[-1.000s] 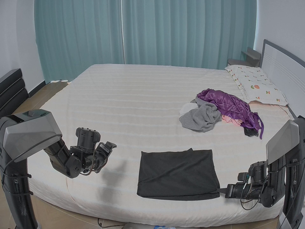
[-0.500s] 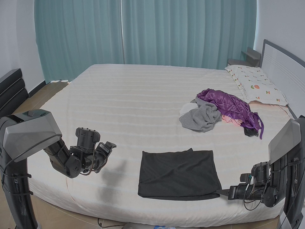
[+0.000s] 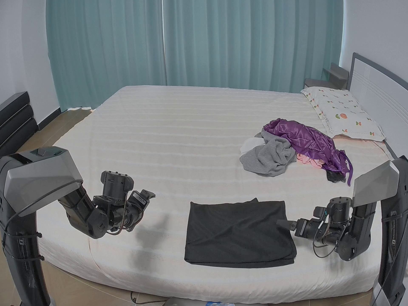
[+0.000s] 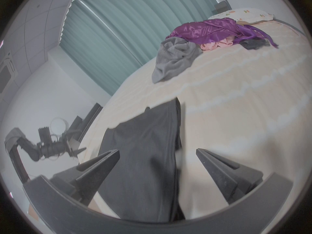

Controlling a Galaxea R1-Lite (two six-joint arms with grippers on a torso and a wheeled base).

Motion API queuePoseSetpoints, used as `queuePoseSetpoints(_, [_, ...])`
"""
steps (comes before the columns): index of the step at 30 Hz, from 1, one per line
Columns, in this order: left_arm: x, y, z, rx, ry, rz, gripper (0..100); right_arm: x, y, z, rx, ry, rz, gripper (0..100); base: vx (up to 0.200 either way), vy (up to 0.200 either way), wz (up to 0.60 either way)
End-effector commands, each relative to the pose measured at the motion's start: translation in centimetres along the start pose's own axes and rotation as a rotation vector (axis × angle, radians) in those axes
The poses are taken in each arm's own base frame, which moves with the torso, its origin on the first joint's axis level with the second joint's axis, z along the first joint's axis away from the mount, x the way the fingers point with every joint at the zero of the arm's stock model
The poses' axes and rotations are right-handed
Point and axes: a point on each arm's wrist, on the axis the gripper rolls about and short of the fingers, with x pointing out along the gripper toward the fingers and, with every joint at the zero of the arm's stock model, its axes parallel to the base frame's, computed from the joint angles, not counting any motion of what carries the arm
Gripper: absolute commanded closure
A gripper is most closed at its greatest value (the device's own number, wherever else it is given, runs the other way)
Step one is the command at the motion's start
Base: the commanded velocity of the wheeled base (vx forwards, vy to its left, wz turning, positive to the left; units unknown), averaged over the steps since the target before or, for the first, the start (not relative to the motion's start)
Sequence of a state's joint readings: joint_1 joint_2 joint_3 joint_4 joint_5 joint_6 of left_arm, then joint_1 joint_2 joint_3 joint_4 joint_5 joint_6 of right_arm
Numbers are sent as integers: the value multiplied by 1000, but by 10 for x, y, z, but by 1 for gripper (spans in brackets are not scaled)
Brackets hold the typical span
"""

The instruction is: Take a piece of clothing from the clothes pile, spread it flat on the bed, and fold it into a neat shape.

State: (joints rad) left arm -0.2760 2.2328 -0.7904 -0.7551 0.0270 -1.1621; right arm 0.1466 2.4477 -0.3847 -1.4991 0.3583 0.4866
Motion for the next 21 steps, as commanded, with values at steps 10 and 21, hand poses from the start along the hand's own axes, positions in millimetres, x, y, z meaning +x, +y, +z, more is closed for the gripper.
queuePoseSetpoints(10, [-2,6,-6,8,-10,-29,0,91,-6,42,121,-100,18,0,0,0,0])
queuePoseSetpoints(21, [-2,6,-6,12,-8,-28,0,92,-11,46,134,-151,-27,100,0,0,0])
